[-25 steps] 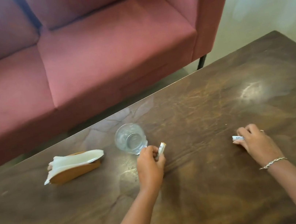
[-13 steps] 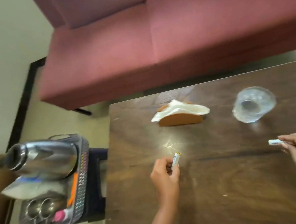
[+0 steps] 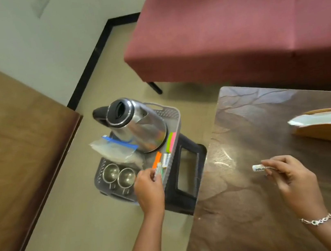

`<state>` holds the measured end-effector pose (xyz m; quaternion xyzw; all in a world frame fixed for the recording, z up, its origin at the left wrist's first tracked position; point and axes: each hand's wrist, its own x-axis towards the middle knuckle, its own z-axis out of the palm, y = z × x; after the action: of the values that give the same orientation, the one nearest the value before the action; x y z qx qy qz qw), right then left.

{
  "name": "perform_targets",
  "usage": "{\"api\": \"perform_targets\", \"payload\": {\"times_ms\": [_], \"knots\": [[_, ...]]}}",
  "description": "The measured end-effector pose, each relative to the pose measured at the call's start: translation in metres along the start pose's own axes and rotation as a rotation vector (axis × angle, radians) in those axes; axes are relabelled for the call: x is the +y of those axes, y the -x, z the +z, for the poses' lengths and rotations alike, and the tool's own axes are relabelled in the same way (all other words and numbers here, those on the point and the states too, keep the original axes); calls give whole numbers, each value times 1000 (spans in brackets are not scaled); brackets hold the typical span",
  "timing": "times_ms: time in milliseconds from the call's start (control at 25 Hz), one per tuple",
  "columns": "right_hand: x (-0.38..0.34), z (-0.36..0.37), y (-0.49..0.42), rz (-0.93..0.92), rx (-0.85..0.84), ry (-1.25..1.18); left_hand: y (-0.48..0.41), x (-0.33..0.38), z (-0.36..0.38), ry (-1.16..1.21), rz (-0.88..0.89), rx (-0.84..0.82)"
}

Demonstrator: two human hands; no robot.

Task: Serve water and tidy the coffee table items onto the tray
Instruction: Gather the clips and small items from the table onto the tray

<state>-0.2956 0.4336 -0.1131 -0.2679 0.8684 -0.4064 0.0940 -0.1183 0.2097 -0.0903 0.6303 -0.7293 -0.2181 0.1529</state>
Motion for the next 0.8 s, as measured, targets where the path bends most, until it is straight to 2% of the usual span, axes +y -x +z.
{"api": "perform_targets", "payload": {"times_ms": [200, 320, 560, 800], "knots": [[-65, 63, -15, -100, -70, -63, -63, -15, 28, -253, -30, -247], [-82, 84, -21, -136, -83, -61, -84, -17, 52, -272, -63, -334], [-99, 106, -25, -128, -67, -77, -100, -24, 77, -259, -93, -376], [-134, 137, -61, -169, -219, 3, -96, -33, 71, -113, -71, -395]]}}
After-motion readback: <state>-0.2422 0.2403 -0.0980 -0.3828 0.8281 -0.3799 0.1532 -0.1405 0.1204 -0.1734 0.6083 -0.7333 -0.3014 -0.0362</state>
